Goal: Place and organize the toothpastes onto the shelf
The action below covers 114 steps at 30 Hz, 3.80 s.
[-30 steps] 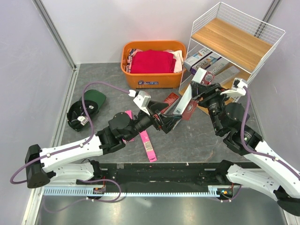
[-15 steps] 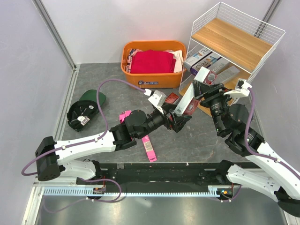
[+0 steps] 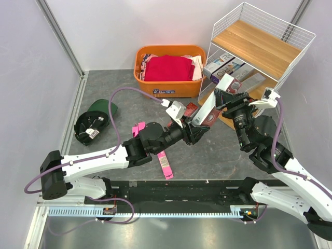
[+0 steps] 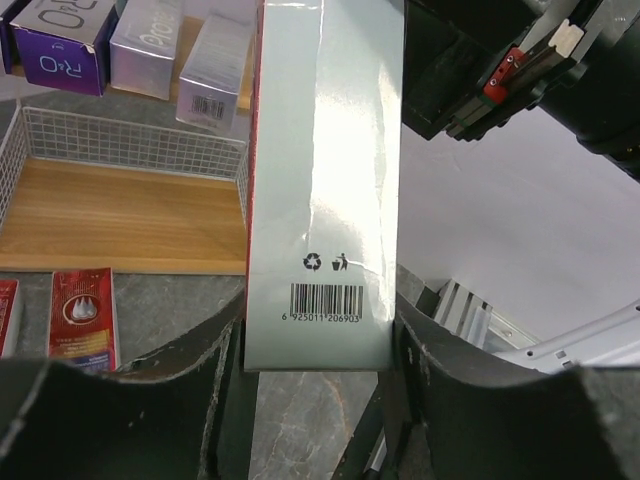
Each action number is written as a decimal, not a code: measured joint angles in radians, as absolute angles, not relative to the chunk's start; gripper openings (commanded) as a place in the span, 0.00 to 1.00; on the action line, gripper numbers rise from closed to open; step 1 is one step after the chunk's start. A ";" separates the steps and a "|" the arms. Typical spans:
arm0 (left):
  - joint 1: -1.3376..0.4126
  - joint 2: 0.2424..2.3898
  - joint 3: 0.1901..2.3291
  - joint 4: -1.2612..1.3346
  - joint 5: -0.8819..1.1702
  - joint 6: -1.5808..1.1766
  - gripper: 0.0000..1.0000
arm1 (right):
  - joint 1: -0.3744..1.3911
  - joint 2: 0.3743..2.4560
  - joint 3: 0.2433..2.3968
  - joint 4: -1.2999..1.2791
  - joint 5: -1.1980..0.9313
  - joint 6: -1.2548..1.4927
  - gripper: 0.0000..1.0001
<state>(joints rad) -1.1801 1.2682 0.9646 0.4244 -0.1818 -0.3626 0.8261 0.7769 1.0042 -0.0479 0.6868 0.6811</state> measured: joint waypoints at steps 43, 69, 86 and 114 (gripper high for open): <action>-0.648 1.910 2.167 0.042 0.801 -0.836 0.02 | 0.826 0.604 1.051 -0.053 0.699 0.511 0.98; -0.568 2.312 2.442 0.220 0.800 -1.321 0.11 | 0.636 1.195 1.562 -0.360 0.461 0.273 0.00; -0.567 2.364 2.460 0.270 0.791 -1.378 0.61 | 0.465 1.289 1.581 -0.354 0.246 0.305 0.00; -0.577 2.359 2.458 0.321 0.759 -1.383 0.99 | 0.454 1.447 1.609 -0.177 0.231 0.361 0.00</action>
<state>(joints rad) -0.5766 2.3592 2.4584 0.3206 0.7589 -1.3827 0.4541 1.4471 1.6089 -0.1768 0.2306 0.3611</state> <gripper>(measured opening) 0.968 0.007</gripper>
